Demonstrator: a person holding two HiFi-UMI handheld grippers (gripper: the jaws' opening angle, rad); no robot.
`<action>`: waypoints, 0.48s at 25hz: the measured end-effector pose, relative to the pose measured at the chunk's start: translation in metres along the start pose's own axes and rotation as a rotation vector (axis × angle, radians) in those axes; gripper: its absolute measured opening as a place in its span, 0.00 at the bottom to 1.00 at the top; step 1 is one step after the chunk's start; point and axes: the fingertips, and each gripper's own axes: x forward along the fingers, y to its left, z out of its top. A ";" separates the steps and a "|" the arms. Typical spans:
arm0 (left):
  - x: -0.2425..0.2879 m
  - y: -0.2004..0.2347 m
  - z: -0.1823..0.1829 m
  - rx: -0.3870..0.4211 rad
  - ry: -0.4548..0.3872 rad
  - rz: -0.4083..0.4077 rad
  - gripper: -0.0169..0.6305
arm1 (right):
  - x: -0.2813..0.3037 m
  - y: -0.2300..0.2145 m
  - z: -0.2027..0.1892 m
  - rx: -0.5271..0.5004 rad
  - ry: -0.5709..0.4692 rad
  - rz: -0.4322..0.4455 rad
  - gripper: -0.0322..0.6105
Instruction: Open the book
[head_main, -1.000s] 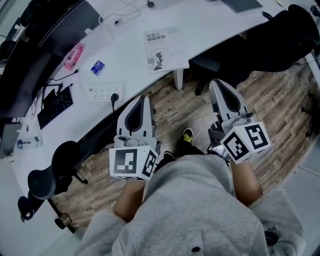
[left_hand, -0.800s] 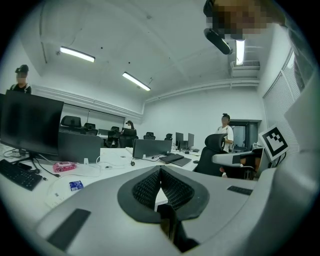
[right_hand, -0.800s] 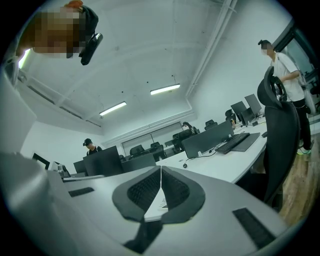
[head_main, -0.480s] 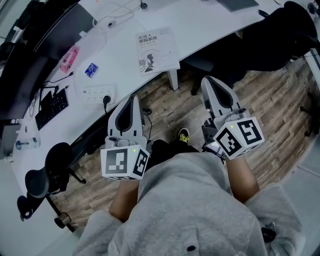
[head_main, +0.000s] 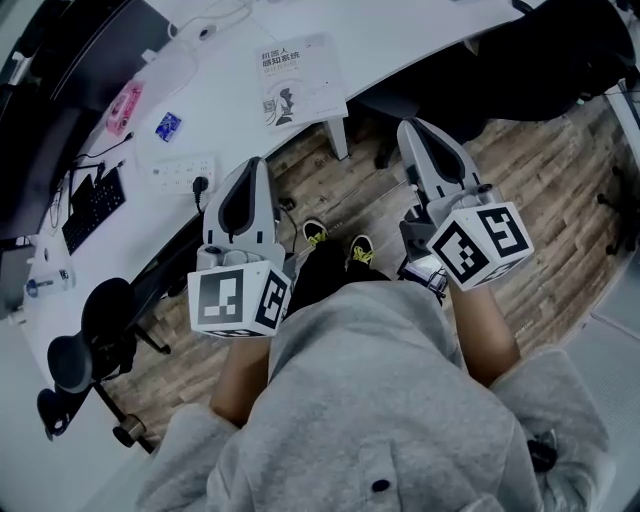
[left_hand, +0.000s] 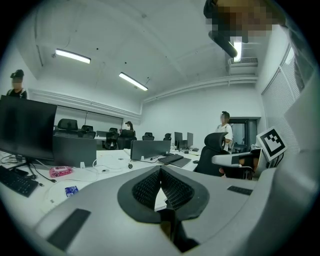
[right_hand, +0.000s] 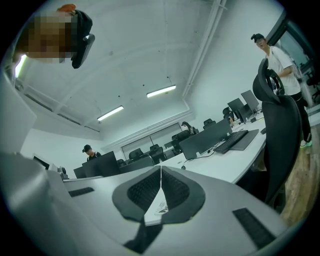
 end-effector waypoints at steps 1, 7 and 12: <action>0.000 0.001 0.000 -0.001 0.002 0.001 0.04 | 0.000 0.000 0.000 -0.002 0.002 -0.001 0.09; 0.009 0.009 -0.007 -0.017 0.011 -0.011 0.04 | 0.002 -0.006 -0.004 -0.027 0.020 -0.031 0.09; 0.023 0.019 -0.011 -0.035 0.021 -0.033 0.04 | 0.014 -0.013 -0.004 -0.039 0.031 -0.068 0.09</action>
